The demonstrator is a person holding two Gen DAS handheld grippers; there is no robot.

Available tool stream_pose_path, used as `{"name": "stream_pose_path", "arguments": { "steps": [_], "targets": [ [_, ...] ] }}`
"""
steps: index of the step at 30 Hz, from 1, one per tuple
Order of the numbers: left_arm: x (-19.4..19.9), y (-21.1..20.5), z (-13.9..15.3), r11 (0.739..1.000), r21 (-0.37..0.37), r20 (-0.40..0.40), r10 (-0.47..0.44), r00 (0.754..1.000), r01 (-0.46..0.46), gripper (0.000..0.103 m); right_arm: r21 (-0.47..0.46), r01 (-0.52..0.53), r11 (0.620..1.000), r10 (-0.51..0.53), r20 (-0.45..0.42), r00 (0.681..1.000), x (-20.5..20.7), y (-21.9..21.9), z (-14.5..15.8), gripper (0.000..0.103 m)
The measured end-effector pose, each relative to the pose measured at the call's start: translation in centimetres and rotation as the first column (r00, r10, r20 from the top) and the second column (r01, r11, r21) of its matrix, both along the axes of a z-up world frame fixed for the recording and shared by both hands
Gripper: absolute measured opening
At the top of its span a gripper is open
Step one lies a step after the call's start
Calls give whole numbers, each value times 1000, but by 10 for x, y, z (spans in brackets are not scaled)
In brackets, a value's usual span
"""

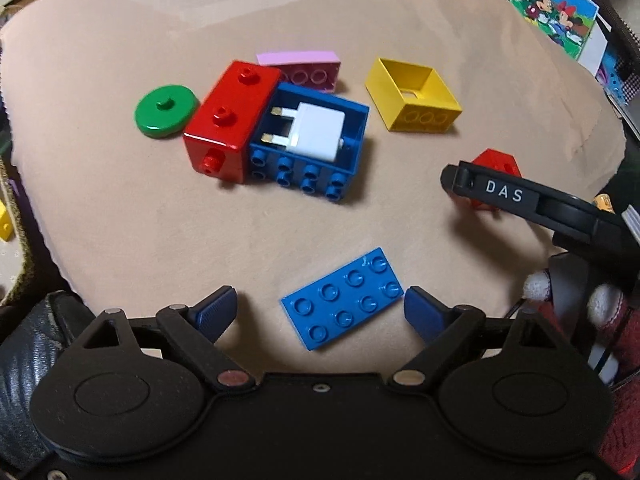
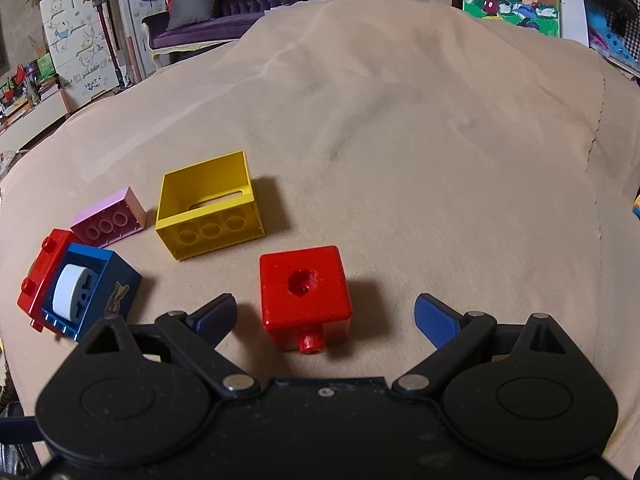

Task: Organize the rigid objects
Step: 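Grasp the blue flat brick with the left tool while the right tool grasps the red cube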

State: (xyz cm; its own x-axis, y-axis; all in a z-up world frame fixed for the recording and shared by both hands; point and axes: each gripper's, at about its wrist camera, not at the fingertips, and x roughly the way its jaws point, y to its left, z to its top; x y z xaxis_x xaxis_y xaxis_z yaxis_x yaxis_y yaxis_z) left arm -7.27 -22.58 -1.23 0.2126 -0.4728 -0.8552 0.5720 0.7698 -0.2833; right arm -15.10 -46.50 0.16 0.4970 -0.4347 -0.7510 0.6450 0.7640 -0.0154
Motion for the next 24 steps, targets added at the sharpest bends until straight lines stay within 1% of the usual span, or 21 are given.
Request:
{"name": "stream_pose_path", "arguments": {
  "steps": [5, 7, 8, 10, 11, 12, 13, 14, 16, 18, 22, 24],
  "targets": [
    [4, -3, 0, 1000, 10, -38, 20, 999, -20, 88, 9, 3, 1000, -3, 6, 1000, -1, -1, 0, 96],
    [7, -9, -5, 1000, 16, -67, 27, 997, -26, 91, 8, 5, 1000, -5, 7, 1000, -1, -1, -1, 96],
    [8, -11, -7, 999, 23, -83, 31, 996, -29, 90, 5, 4, 1000, -4, 7, 1000, 0, -1, -1, 96],
    [9, -14, -10, 998, 50, -82, 43, 996, -39, 78, -7, 3, 1000, -3, 5, 1000, 1, 0, -2, 95],
    [9, -14, -10, 998, 57, -65, 42, 997, -38, 66, -12, 2, 1000, -2, 5, 1000, 1, 1, -3, 91],
    [8, -14, -9, 998, 64, -44, 32, 999, -29, 65, -18, 1, 1000, 0, 9, 1000, 1, 2, -3, 83],
    [9, -12, -8, 998, 57, -40, 17, 999, -14, 65, -21, -3, 1000, 4, 15, 1000, 0, 3, -2, 73],
    [10, -10, -8, 999, 45, -44, 10, 999, -8, 65, -19, -4, 1000, 4, 19, 1000, -1, 3, 0, 68],
    [14, -4, -8, 1000, 26, -60, 11, 998, -9, 65, -11, -1, 1000, 1, 29, 1000, -3, 3, 3, 47],
    [17, 0, -8, 1000, 23, -62, 6, 998, -5, 65, 7, 0, 1000, 0, 40, 999, -5, 2, 6, 36],
    [19, 1, -5, 999, 44, -52, -9, 999, 12, 65, 30, 2, 1000, -4, 53, 999, -9, -1, 8, 37],
    [19, -1, -5, 998, 62, -47, -28, 999, 30, 65, 60, 1, 998, -5, 69, 998, -13, -5, 10, 37]
  ]
}}
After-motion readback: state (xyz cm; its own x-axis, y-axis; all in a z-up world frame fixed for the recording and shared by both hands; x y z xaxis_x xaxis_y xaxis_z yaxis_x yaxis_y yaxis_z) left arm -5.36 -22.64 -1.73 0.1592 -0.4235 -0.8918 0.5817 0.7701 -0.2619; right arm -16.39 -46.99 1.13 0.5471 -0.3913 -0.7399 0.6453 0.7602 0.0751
